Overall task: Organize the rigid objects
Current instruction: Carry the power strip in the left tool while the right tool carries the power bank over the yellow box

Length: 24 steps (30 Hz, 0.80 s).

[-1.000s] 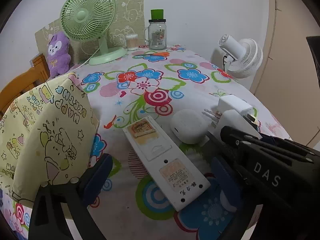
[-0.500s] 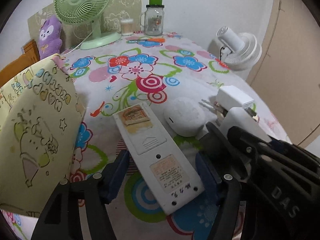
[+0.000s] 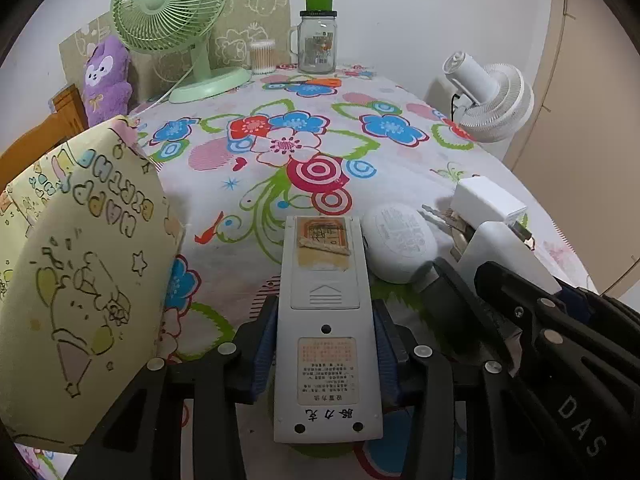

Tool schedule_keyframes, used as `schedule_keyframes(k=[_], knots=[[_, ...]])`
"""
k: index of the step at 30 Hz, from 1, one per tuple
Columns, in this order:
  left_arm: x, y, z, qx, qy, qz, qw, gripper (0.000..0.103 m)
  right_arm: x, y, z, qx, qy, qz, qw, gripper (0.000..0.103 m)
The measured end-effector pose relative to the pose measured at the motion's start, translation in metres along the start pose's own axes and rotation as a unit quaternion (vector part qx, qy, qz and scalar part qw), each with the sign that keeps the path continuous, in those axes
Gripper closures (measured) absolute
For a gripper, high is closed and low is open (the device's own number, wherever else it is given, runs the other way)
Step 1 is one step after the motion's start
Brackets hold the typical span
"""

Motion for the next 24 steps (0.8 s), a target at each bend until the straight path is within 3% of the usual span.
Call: schedule_keyframes(k=[24], knots=[[-0.020, 0.064, 0.028, 0.000, 0.001, -0.063, 0.9980, 0.058, -0.016, 0.048, 0.041, 0.013, 0.024, -0.049, 0.998, 0.072]])
Point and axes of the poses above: each gripper's, at about its wrist camera, not at the fingertips, and y roughly against the way its jaws point, z to its left, x to its underside, the point moved 8 cm from there along -y, roughly the way its jaws point, and after that the axes turned 14 degrees about -x, right-handed, at the moved point
